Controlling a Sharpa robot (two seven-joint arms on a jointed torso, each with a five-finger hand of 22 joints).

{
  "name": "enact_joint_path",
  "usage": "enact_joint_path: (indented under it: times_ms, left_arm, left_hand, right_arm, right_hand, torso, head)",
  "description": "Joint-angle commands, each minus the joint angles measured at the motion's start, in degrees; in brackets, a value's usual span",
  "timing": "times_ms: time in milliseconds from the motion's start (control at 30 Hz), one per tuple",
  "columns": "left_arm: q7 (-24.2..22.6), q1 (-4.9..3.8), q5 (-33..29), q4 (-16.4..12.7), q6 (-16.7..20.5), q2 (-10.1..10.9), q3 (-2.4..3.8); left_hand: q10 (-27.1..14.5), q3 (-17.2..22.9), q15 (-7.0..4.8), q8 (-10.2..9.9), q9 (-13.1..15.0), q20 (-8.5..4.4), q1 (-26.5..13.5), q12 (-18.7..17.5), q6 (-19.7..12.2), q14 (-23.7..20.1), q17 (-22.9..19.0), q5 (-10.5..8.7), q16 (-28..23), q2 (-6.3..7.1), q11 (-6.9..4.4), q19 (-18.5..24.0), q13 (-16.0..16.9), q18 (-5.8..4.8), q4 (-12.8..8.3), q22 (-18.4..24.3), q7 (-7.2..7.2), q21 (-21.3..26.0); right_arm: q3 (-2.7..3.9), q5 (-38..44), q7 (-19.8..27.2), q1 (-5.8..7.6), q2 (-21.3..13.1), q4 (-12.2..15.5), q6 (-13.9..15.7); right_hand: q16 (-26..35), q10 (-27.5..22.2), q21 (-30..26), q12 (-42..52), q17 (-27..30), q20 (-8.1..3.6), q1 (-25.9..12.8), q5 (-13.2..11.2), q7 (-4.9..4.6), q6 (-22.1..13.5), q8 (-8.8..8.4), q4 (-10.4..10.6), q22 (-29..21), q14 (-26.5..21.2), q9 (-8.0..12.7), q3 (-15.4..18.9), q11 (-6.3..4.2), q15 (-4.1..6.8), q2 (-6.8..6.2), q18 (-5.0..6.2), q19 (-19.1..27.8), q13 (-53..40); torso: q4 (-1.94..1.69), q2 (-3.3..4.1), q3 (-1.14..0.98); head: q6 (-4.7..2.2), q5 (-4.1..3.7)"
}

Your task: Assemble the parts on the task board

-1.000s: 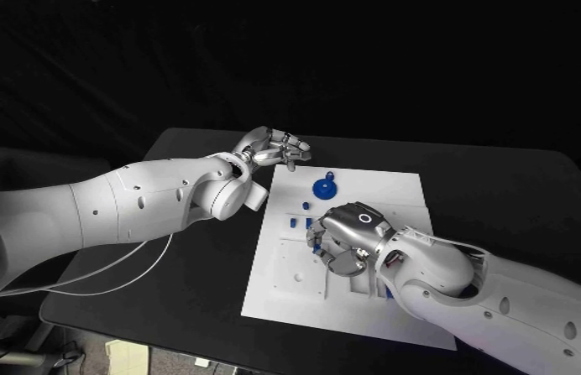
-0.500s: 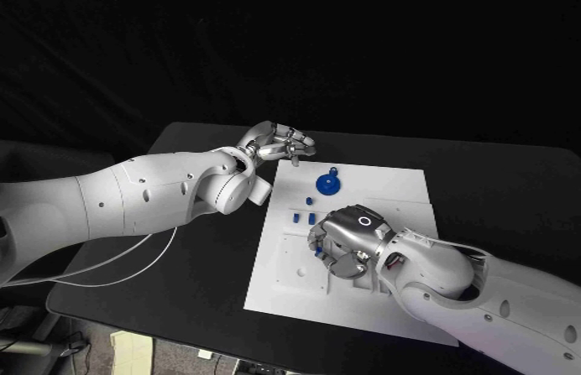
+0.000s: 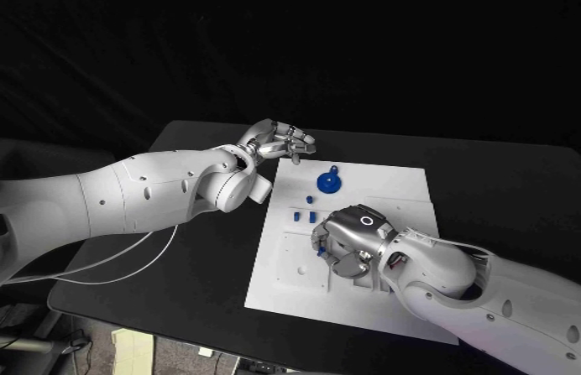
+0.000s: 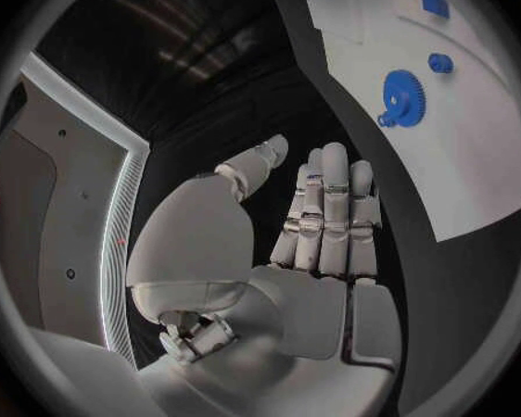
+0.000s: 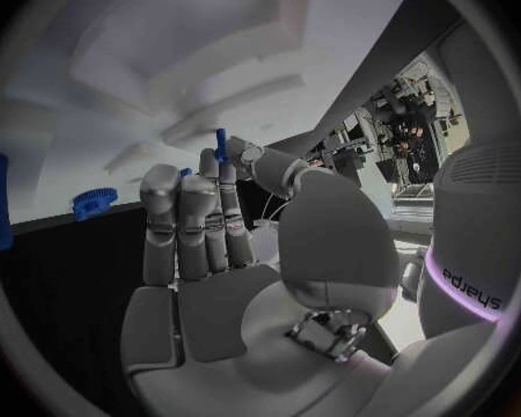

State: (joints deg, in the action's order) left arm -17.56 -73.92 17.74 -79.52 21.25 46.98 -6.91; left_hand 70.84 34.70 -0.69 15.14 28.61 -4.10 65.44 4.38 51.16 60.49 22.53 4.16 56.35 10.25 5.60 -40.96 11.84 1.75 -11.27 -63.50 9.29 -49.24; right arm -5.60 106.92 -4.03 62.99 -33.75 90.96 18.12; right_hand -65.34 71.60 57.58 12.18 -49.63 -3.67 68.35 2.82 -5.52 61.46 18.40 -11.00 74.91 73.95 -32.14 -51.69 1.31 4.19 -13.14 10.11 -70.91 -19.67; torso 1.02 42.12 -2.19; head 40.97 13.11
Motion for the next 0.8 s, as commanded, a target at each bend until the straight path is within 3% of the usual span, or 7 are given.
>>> enact_joint_path:
  times_ms: [33, 633, 800]
  left_arm:
    - [-0.7, -0.06, -0.4, -0.1, -0.1, 0.0, 0.05]
    - [-0.6, -0.06, -0.4, -0.1, -0.2, 0.0, 0.05]
    - [-0.6, -0.06, -0.4, -0.1, -0.2, 0.0, 0.05]
  left_hand:
    - [-0.5, 0.1, 0.21, 0.3, 0.0, -1.93, 0.0, -0.1, -0.6, 0.0, 0.1, 0.31, -0.2, -0.68, 0.05, 0.3, 0.1, -0.62, -0.3, 0.0, 0.02, 0.4]
    - [-0.6, 0.1, 0.22, 0.3, 0.0, -1.93, 0.0, -0.1, -0.6, 0.0, 0.1, 0.3, -0.3, -0.7, 0.07, 0.3, 0.1, -0.64, -0.3, -0.1, 0.03, 0.4]
    - [-0.6, 0.1, 0.22, 0.3, 0.0, -1.93, 0.0, -0.1, -0.6, 0.0, 0.1, 0.3, -0.3, -0.7, 0.07, 0.3, 0.1, -0.64, -0.4, -0.1, 0.02, 0.5]
  right_arm:
    - [-0.05, 1.6, -0.3, -0.09, 0.0, -0.1, -1.0]
    - [-0.11, 2.4, -0.7, -0.17, 0.5, -0.4, -1.2]
    - [-0.42, 2.4, -0.8, -0.18, 0.8, -0.6, -2.4]
  right_hand:
    - [0.2, 2.2, 0.1, 0.0, 0.1, -0.4, 0.2, 0.3, -0.1, -0.1, 0.15, -0.2, 0.8, -0.1, -0.1, 0.2, 0.56, 0.33, 0.4, 4.89, 0.1, -0.1]
    - [0.2, 2.2, 0.0, 0.0, 0.1, -0.39, 0.2, 0.3, -0.09, -0.1, 0.16, -0.3, 0.8, -0.1, -0.1, 0.3, 0.55, 0.33, 0.42, 4.89, 0.1, -0.2]
    - [0.2, 2.3, 0.0, -0.1, 0.1, -0.39, 0.1, 0.3, -0.09, -0.1, 0.16, -0.4, 0.8, -0.1, -0.1, 0.3, 0.55, 0.33, 0.45, 4.89, 0.1, -0.2]
  torso:
    - [-0.02, 0.0, 0.01]
    - [-0.06, 0.0, 0.07]
    - [-0.04, 0.0, 0.07]
  head:
    - [0.08, 0.04]
    - [0.34, 0.15]
    - [0.36, 0.15]
